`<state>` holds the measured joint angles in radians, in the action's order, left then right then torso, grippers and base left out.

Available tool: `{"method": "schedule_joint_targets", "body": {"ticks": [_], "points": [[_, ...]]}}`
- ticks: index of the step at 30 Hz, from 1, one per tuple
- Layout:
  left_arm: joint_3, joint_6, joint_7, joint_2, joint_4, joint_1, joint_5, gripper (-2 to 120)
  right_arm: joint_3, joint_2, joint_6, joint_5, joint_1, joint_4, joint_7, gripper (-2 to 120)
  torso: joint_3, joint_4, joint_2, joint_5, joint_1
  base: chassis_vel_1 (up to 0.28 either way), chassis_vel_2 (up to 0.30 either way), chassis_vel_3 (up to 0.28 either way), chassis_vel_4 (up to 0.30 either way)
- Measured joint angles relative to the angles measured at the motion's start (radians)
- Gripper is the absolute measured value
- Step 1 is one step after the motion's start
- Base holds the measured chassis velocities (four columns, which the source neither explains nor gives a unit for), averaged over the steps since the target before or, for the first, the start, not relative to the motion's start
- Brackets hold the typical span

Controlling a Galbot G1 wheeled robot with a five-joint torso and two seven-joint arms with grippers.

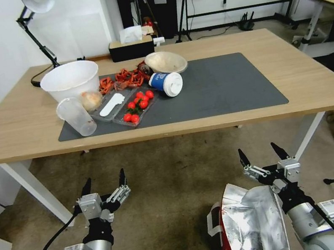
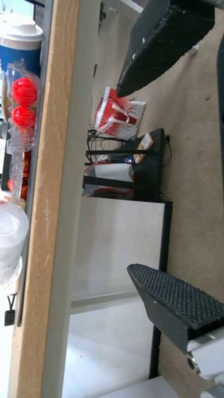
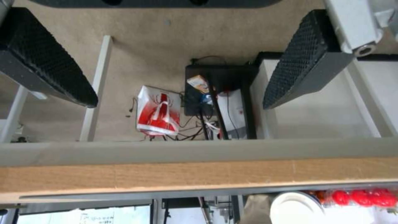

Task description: Pick up the food delivery bag from the floor and place it on the table.

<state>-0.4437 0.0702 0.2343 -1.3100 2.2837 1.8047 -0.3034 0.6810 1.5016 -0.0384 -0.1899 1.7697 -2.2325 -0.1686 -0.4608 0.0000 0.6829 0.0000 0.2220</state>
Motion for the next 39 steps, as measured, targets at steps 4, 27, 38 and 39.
{"method": "schedule_joint_targets", "body": {"ticks": [4, 27, 38, 39], "points": [[0.002, 0.0, -0.001, -0.001, -0.001, 0.0, 0.001, 100, 0.004, -0.002, 0.0, -0.002, 0.002, -0.001, -0.001, 100, 0.01, 0.0, -0.016, 0.0, -0.007, 0.0, 0.0, 0.0, 0.0], [0.004, 0.007, -0.007, -0.004, -0.003, 0.005, 0.01, 100, 0.004, -0.001, -0.003, -0.003, 0.007, 0.0, -0.007, 100, 0.069, 0.0, -0.113, 0.0, -0.044, 0.0, 0.0, 0.0, 0.0], [0.002, 0.008, -0.009, -0.004, -0.005, 0.005, 0.01, 100, 0.002, 0.0, -0.005, -0.003, 0.01, 0.001, -0.009, 100, 0.098, 0.0, -0.162, 0.0, -0.063, 0.0, 0.0, 0.0, 0.0], [0.002, 0.008, -0.009, -0.004, -0.005, 0.005, 0.01, 100, 0.002, 0.0, -0.005, -0.003, 0.01, 0.001, -0.009, 100, 0.098, 0.0, -0.162, 0.0, -0.063, 0.0, 0.0, 0.0, 0.0]]}}
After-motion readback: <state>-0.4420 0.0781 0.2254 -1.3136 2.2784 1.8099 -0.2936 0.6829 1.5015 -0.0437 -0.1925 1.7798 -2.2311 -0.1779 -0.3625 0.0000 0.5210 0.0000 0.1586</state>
